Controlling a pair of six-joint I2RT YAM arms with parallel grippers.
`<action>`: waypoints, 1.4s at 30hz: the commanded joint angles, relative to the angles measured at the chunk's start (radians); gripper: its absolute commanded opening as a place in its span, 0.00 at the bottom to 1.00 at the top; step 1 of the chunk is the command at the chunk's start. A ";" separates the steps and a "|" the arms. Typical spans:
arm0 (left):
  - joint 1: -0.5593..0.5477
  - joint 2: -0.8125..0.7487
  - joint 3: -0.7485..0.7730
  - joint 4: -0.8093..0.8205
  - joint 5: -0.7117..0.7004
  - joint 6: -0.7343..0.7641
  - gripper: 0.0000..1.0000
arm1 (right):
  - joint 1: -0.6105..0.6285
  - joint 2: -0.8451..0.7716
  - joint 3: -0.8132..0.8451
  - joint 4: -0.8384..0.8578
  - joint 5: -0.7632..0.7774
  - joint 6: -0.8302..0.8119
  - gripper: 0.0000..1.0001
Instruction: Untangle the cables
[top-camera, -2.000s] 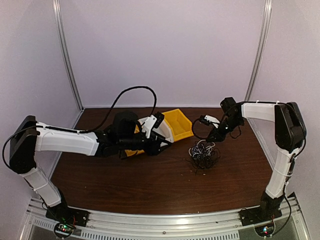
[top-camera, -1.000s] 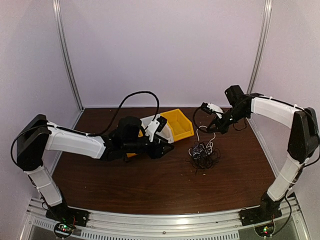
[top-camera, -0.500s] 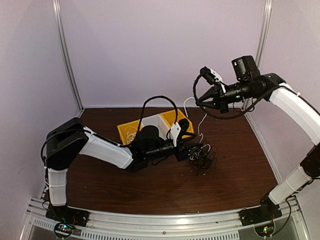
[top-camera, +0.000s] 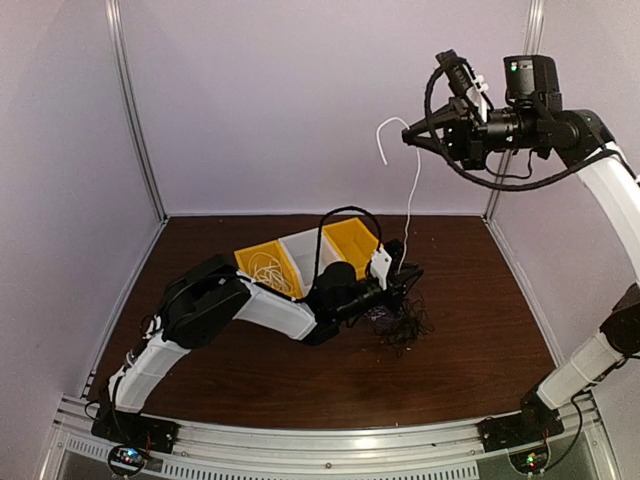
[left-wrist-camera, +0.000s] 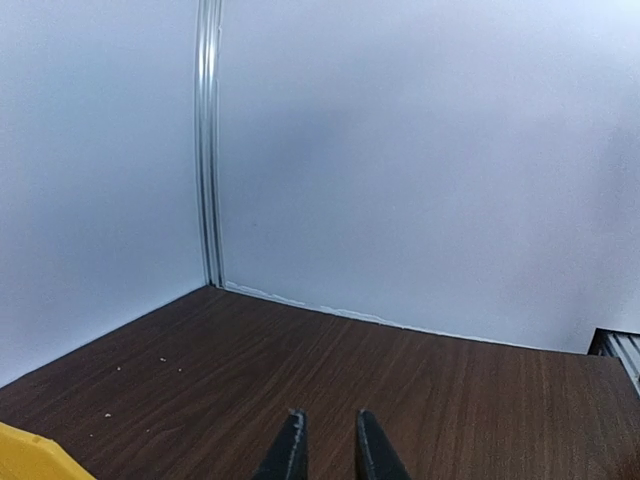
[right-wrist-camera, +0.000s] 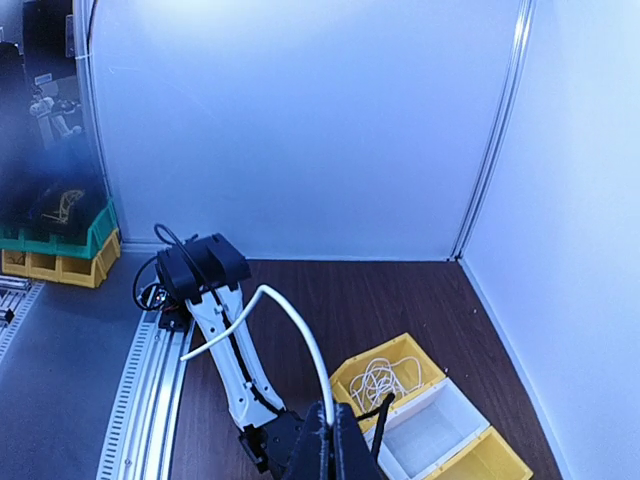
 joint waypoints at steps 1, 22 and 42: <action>0.003 0.051 0.052 -0.008 -0.035 -0.019 0.17 | -0.015 -0.003 0.182 0.075 -0.092 0.099 0.00; 0.004 0.021 -0.207 -0.038 -0.079 -0.072 0.38 | -0.386 0.071 0.216 1.397 -0.388 1.278 0.00; 0.015 -0.432 -0.645 0.086 -0.050 0.005 0.05 | -0.683 -0.118 -0.385 0.939 -0.373 0.794 0.00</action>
